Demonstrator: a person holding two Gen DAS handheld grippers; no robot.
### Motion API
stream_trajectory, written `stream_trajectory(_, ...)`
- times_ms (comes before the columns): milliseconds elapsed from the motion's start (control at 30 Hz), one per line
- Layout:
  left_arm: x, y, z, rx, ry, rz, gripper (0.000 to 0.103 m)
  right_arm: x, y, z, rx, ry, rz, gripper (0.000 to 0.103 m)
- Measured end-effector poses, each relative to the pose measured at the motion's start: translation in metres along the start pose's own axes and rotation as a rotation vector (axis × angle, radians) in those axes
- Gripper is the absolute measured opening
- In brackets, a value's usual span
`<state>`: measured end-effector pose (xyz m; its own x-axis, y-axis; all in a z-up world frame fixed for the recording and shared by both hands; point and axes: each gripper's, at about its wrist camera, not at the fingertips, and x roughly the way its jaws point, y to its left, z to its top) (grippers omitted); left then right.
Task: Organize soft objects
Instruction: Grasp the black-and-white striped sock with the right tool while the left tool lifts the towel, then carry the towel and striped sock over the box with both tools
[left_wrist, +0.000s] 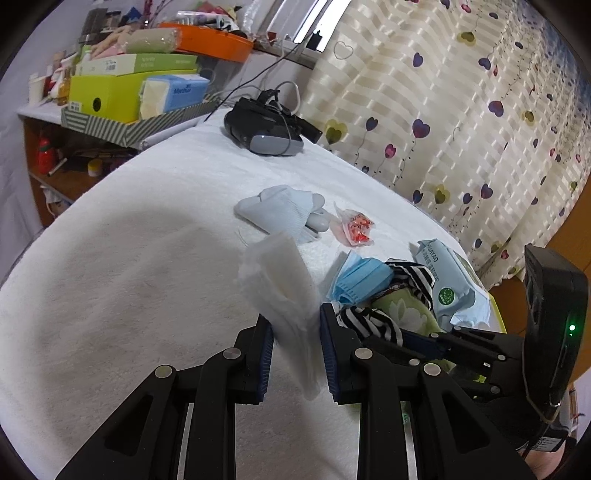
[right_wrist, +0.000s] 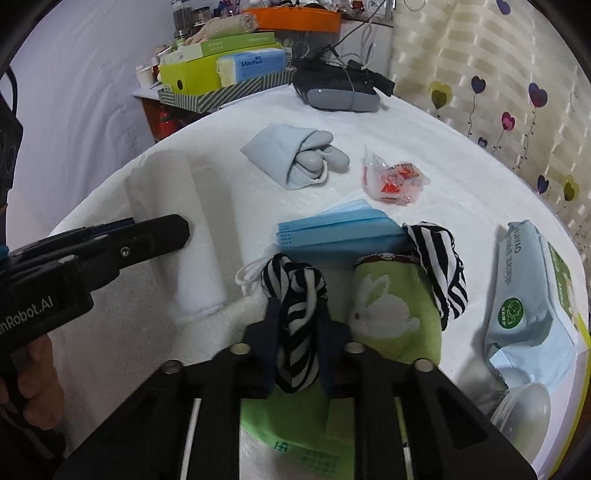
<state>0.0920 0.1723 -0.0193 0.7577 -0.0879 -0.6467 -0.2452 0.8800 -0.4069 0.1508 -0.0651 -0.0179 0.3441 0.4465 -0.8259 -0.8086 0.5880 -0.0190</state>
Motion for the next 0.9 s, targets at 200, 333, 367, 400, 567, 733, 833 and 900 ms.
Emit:
stream_trajectory(200, -0.010, -0.006, -0.002, 0.019, -0.012, -0.006, 0.023, -0.028, -0.002, -0.004, 0.038, -0.086, 0.008, 0.011)
stream_trajectory(333, -0.021, -0.017, -0.004, 0.051, -0.027, -0.006, 0.023, -0.047, -0.003, -0.010, 0.065, -0.131, 0.022, 0.011)
stream_trajectory(367, -0.023, -0.020, -0.004, 0.060, -0.030, -0.005, 0.023, -0.052, -0.003, -0.013, 0.069, -0.144, 0.023, 0.011)
stream_trajectory(400, -0.027, -0.023, -0.006, 0.069, -0.035, -0.005, 0.023, -0.058, -0.003, -0.015, 0.075, -0.157, 0.026, 0.011)
stream_trajectory(567, -0.044, -0.045, -0.013, 0.126, -0.063, -0.003, 0.023, -0.087, -0.006, -0.031, 0.103, -0.215, 0.024, 0.011)
stream_trajectory(733, -0.061, -0.071, -0.023, 0.184, -0.083, -0.015, 0.023, -0.115, -0.014, -0.048, 0.133, -0.273, 0.004, 0.011)
stream_trajectory(833, -0.067, -0.086, -0.028, 0.212, -0.087, -0.024, 0.023, -0.129, -0.018, -0.057, 0.146, -0.298, -0.005, 0.011)
stream_trajectory(900, -0.072, -0.100, -0.033, 0.237, -0.088, -0.029, 0.023, -0.138, -0.022, -0.064, 0.157, -0.313, -0.009, 0.011)
